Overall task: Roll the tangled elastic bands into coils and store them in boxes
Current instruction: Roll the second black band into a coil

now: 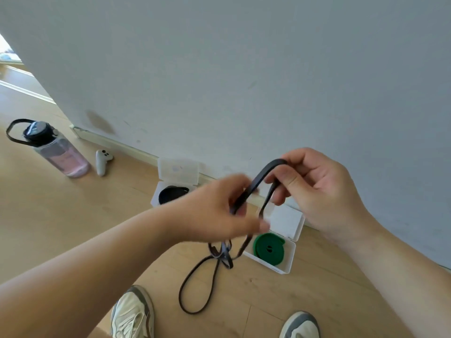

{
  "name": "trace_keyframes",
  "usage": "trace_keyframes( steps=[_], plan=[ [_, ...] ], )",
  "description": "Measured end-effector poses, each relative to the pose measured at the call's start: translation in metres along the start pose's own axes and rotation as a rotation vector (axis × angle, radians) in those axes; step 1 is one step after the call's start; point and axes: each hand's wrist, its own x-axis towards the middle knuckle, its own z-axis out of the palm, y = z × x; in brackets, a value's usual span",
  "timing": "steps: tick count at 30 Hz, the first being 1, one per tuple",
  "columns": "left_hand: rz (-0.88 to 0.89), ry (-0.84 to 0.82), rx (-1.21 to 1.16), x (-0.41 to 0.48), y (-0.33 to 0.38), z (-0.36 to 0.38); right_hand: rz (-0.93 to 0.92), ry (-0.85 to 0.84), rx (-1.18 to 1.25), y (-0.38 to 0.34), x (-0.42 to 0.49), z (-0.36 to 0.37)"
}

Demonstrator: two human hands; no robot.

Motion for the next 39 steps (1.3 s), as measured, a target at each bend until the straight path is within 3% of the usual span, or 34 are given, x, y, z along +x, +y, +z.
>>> trace_keyframes(
  steps=[2,6,9,13,15,18,20,24,26,30,34,36,39],
  plan=[
    [-0.133,-0.197,0.211,-0.001,-0.013,0.011,-0.010,0.075,0.005,0.001,0.001,-0.003],
    [-0.309,-0.208,0.359,0.001,-0.032,0.008,0.021,0.258,0.021,0.004,0.004,-0.016],
    [-0.331,-0.243,0.372,0.000,-0.028,-0.005,0.165,0.301,-0.180,0.016,0.009,-0.035],
    [-0.172,0.052,0.304,-0.006,-0.001,-0.017,0.375,0.065,-0.485,0.032,0.010,-0.043],
    [-0.048,0.181,0.225,-0.009,0.013,-0.017,0.305,-0.041,-0.437,0.030,0.006,-0.035],
    [0.115,0.209,0.178,-0.008,0.024,-0.009,0.183,-0.265,-0.324,0.014,-0.003,-0.011],
    [0.167,0.272,0.118,-0.007,0.027,-0.005,0.133,-0.312,-0.203,0.011,-0.006,0.003],
    [0.177,0.349,-0.065,-0.007,0.024,-0.017,0.061,-0.153,-0.136,0.007,0.001,0.002],
    [0.034,0.205,0.057,-0.005,0.010,-0.018,0.017,-0.074,-0.104,0.005,0.001,-0.003],
    [-0.272,-0.231,0.374,0.003,-0.028,0.004,-0.018,0.046,-0.027,0.001,-0.001,-0.005],
    [-0.447,-0.424,0.487,0.000,-0.048,0.004,0.038,0.286,-0.035,0.000,0.005,-0.023],
    [-0.436,-0.424,0.450,-0.002,-0.047,-0.004,0.122,0.367,-0.157,0.009,0.010,-0.037],
    [-0.323,-0.200,0.369,-0.003,-0.028,-0.019,0.290,0.348,-0.379,0.031,0.016,-0.056]
  ],
)
